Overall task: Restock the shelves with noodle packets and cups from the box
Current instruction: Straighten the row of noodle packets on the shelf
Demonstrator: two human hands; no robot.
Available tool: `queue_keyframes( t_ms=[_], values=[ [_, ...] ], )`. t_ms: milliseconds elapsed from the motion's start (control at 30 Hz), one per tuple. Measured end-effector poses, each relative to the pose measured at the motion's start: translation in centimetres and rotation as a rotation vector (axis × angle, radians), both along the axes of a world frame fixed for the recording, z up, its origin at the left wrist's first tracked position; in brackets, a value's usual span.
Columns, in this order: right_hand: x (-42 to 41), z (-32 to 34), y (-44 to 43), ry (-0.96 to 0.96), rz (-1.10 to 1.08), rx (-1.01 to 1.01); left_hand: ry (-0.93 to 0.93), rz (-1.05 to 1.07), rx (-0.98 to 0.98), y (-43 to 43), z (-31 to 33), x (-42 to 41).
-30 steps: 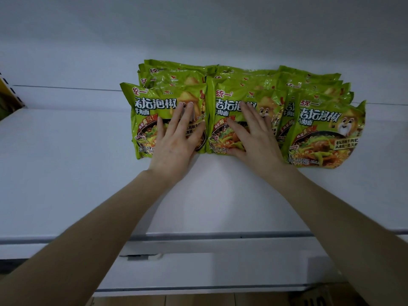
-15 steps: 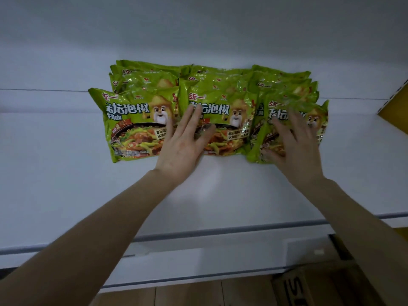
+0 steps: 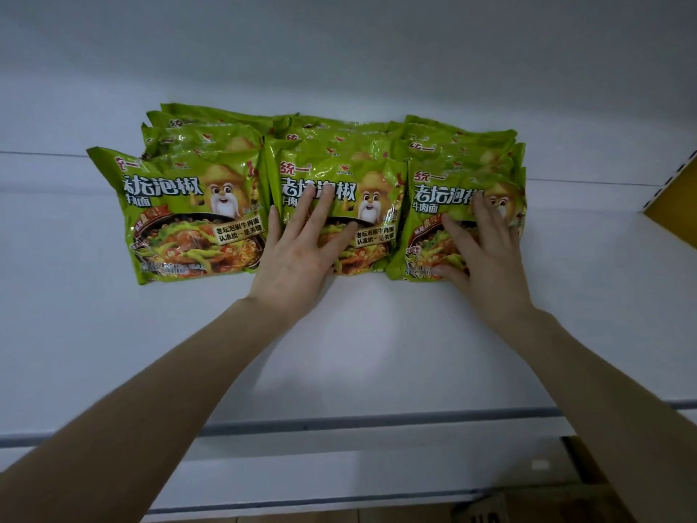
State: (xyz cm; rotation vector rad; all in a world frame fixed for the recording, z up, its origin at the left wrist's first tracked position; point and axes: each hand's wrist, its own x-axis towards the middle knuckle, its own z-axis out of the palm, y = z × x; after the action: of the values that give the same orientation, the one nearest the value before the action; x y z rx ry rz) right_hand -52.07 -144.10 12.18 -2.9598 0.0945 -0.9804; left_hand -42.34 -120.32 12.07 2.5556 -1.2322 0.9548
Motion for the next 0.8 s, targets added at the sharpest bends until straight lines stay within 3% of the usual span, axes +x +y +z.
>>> queue_keyframes(
  t_ms=[233,400,500,600,800],
  values=[
    [-0.2,-0.3,-0.7,0.043,0.057,0.079,-0.060,-0.048,-0.025,-3.6,0.2,-1.5],
    [-1.9,2.4,-1.5,-0.210,0.017,0.484,-0.031,-0.066,-0.068,-7.2,0.6,-2.2],
    [-1.1,4.0,-3.1,-0.137,-0.095,0.878,0.003,-0.035,-0.069,-8.4,0.5,-2.3],
    [1.0,4.9,-4.0,-0.040,-0.029,1.190,0.001,0.006,-0.068,-9.0,0.3,-2.2],
    [3.1,4.7,-5.1,-0.004,0.148,1.272,-0.025,0.048,-0.080,-9.6,-0.1,-1.9]
  ],
)
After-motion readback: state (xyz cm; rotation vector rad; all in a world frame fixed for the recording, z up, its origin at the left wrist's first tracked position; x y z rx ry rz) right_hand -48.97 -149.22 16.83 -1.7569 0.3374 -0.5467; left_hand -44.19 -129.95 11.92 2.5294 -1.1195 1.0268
